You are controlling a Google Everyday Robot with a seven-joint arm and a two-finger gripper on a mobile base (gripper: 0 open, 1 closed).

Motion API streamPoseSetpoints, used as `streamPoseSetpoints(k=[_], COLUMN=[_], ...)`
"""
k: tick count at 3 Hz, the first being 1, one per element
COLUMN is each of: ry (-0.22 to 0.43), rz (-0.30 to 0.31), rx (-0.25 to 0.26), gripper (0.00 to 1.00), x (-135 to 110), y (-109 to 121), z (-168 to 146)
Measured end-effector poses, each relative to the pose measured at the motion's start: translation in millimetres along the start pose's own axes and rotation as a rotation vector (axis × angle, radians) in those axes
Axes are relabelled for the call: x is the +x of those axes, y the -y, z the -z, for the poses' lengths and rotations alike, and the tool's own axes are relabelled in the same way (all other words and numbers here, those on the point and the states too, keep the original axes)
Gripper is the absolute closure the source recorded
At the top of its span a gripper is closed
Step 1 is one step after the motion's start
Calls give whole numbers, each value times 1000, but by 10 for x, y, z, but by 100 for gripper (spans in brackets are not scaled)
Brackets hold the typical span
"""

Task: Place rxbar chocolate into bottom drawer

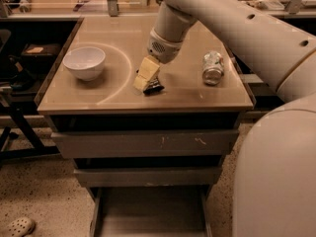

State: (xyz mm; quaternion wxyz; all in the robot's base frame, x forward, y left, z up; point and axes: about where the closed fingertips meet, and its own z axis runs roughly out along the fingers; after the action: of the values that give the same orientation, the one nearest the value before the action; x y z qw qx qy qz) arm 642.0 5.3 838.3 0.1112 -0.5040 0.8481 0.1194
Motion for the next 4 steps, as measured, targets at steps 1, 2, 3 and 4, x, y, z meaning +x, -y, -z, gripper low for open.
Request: streamPoseSetpoints(k=[1, 2, 3, 4], ry=[2, -11, -30, -31], rz=[-60, -117, -125, -126], rx=[26, 33, -8, -10], gripper=[0, 0, 0, 18], x=[54, 135, 107, 108], y=[140, 260, 274, 276], z=[-71, -191, -347, -355])
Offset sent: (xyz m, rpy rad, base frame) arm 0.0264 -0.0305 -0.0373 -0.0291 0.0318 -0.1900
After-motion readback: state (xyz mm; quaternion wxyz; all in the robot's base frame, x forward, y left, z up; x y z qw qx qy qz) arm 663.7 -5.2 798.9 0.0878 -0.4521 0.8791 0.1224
